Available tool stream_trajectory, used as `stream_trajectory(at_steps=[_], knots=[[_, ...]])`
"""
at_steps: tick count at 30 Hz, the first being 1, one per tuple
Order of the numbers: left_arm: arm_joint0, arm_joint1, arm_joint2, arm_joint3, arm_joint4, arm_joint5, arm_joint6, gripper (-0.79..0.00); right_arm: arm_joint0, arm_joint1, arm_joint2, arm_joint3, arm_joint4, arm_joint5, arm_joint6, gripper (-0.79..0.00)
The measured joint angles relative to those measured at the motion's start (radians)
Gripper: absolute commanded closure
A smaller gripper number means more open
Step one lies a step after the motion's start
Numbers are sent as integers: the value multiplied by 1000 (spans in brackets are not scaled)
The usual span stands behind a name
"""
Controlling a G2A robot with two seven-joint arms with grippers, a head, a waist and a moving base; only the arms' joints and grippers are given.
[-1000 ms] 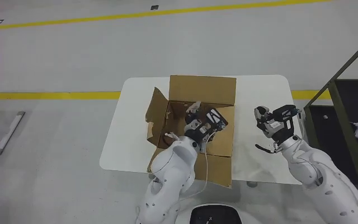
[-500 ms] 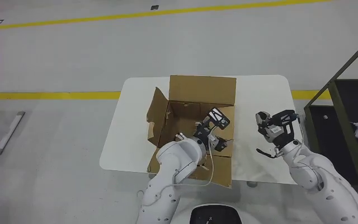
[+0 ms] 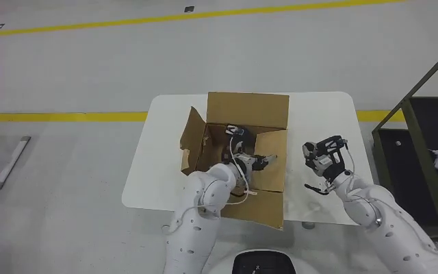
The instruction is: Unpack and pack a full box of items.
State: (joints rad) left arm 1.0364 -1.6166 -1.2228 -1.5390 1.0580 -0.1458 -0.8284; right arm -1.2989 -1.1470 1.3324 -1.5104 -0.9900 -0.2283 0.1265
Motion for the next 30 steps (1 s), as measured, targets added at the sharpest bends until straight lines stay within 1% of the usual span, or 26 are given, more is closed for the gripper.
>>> stream_trajectory(at_steps=[4, 7, 9, 13, 15, 21, 25, 30], knots=[[-30, -1, -35, 87, -141, 58, -21, -785, 10, -4, -17, 16, -3, -7, 2, 0], [-47, -1, -40, 148, -212, 69, -40, -785, 12, -6, -24, 24, -6, -17, -7, 0], [-60, 3, -31, 181, -193, 65, -51, -785, 14, -7, -28, 29, -8, -22, -9, 0], [-82, 9, 1, 243, -77, 64, -64, -785, 22, -10, -40, 42, -10, -29, -4, 0], [-86, 8, 5, 259, -87, 64, -53, -785, 26, -12, -46, 45, -9, -32, -5, 0], [-96, 6, 0, 287, -267, 56, -71, -785, 37, -17, -62, 55, -11, -35, 2, 0], [-102, 8, -8, 283, -376, 30, -104, -785, 44, -19, -68, 59, -8, -37, 7, 0], [-101, 12, -10, 254, -462, 17, -117, -785, 54, -23, -75, 61, -2, -46, 9, 0]])
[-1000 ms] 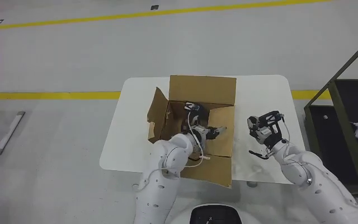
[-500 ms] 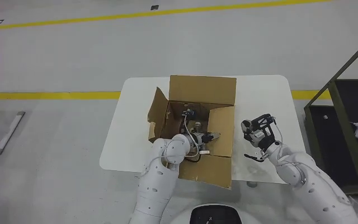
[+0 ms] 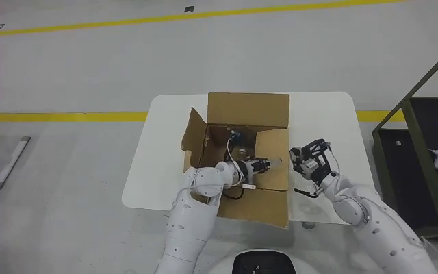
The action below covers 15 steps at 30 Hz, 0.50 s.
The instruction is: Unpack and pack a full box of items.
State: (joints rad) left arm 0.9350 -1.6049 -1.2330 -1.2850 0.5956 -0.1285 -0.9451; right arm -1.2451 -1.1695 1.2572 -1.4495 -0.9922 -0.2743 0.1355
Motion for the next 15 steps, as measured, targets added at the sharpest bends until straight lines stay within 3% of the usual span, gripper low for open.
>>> stream_trajectory(at_steps=[3, 4, 6, 7, 8, 15], knots=[[1, 3, -7, -25, -58, 6, -7, -785, 5, -2, -3, 1, 2, 0, 0, 0], [1, 5, -6, -38, -62, 4, -9, -785, 6, -2, -3, 1, 2, 0, -1, -92], [2, 8, -4, -60, -69, -1, -13, -785, 8, -3, -2, -1, 2, 3, 0, -292], [3, 10, -3, -76, -74, -6, -13, -785, 7, -3, 1, -5, 1, 9, 0, -474], [5, 11, -1, -87, -78, -8, -13, -785, 6, -3, 5, -8, 2, 15, -1, -785], [-25, 11, 76, -170, -83, -62, -24, -785, -43, 4, 119, -66, 145, 58, 5, -785]])
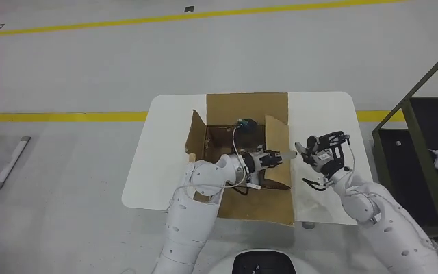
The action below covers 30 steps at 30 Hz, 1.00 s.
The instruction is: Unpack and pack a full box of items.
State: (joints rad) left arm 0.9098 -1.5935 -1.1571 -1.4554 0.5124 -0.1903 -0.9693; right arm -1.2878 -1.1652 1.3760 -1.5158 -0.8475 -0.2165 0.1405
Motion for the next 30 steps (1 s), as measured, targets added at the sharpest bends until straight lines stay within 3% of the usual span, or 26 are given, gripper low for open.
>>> stream_trajectory(at_steps=[7, 14, 15, 16, 17, 26, 30], knots=[[-75, -16, 165, 39, 75, -95, 29, -785, -73, 15, 169, -60, 263, -83, 47, -785], [-129, -31, 284, 133, 145, -109, 55, -785, -107, 22, 239, -86, 448, -188, 117, -785], [-134, -33, 292, 141, 147, -110, 55, -785, -107, 23, 241, -86, 451, -190, 125, -739], [-139, -34, 299, 150, 145, -114, 54, -785, -104, 24, 242, -83, 455, -187, 137, -517], [-142, -34, 304, 157, 146, -118, 53, -785, -100, 24, 240, -80, 454, -180, 145, -391], [-149, -30, 312, 171, 157, -104, 63, -785, -65, 18, 168, -31, 407, -137, 163, 0], [-132, -20, 294, 152, 174, -94, 65, -785, -43, 12, 134, 17, 427, -145, 154, 0]])
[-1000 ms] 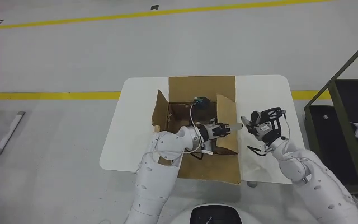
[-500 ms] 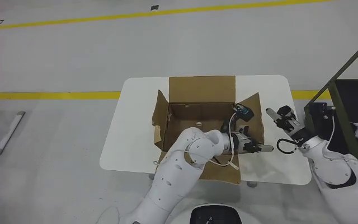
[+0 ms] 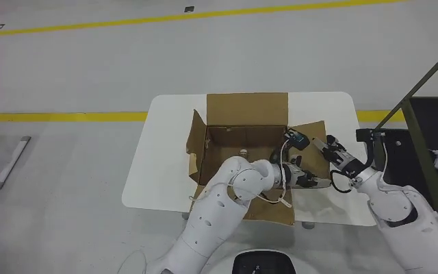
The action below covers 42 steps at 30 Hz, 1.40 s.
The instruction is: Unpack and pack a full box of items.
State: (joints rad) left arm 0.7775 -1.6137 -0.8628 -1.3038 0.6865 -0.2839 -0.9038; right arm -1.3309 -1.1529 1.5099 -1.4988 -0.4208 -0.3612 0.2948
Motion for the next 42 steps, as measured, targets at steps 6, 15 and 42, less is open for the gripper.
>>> stream_trajectory(at_steps=[6, 15, 42], knots=[[24, 33, -49, -111, 242, 81, 23, -785, 21, -2, -27, 31, -40, -10, -15, 0], [79, 79, -78, -166, 738, 223, -141, -785, 22, -3, -34, 28, -53, -5, -26, 0], [27, 51, -120, -10, 579, 406, -314, -785, 4, 1, -22, -32, -85, -1, -38, 0]])
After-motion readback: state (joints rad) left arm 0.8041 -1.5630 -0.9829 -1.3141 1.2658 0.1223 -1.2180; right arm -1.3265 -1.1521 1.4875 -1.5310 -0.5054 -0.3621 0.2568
